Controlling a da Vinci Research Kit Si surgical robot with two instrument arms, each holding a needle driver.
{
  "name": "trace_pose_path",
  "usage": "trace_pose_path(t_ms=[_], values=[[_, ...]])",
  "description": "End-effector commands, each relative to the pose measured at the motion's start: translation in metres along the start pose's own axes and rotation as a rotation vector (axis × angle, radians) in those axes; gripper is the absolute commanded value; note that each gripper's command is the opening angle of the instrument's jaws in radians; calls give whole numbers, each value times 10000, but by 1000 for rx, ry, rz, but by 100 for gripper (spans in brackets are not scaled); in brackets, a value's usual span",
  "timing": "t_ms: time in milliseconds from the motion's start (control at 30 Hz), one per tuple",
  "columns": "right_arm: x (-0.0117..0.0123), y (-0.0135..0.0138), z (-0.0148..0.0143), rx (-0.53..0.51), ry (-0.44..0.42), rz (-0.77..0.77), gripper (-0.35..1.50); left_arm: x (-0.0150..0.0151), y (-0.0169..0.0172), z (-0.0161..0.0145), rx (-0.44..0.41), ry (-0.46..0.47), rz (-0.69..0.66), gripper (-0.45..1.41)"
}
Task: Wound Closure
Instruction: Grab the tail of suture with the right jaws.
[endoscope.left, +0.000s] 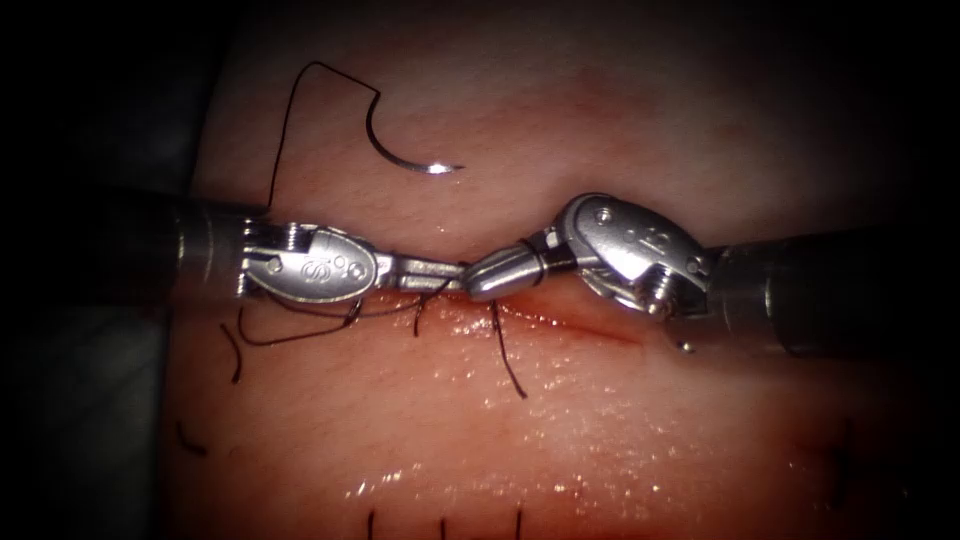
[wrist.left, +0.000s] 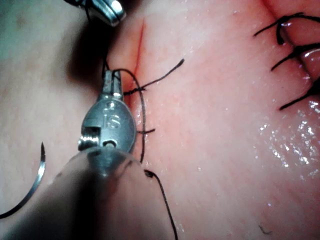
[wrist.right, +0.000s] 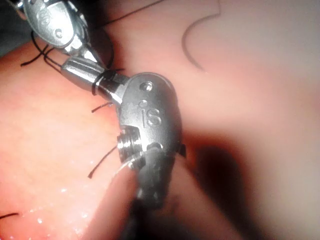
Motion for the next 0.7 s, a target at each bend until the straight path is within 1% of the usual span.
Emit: trace_pose_path(t_ms=[33, 233, 267, 333, 367, 433, 467, 600, 667, 700], values=[[-9, 3, 3, 23, -42, -24, -35, -5, -1, 6, -1, 2, 1, -45], [-22, -4, 18, 98, -171, -107, -35, -8, -1, 8, -1, -1, -3, -45], [-25, -5, 22, 114, -207, -140, -20, -8, -1, 9, -1, -2, -3, -45], [-28, -8, 28, 141, -261, -185, -5, -8, -2, 9, -5, -5, -3, -45], [-31, -9, 33, 155, -302, -211, 17, -8, -2, 9, -5, -5, -9, -45], [-34, -10, 38, 172, -342, -244, 37, -8, -1, 9, -5, -5, -9, -45], [-36, -10, 41, 186, -367, -264, 56, -8, -1, 9, -5, -5, -8, -45], [-43, -14, 44, 230, -443, -310, 88, -9, 2, 9, -5, -6, -12, -45], [-44, -15, 43, 241, -477, -336, 89, -9, 2, 8, -7, -5, -11, -45], [-45, -16, 42, 251, -509, -356, 89, -9, 3, 7, -8, -4, -11, -45]])
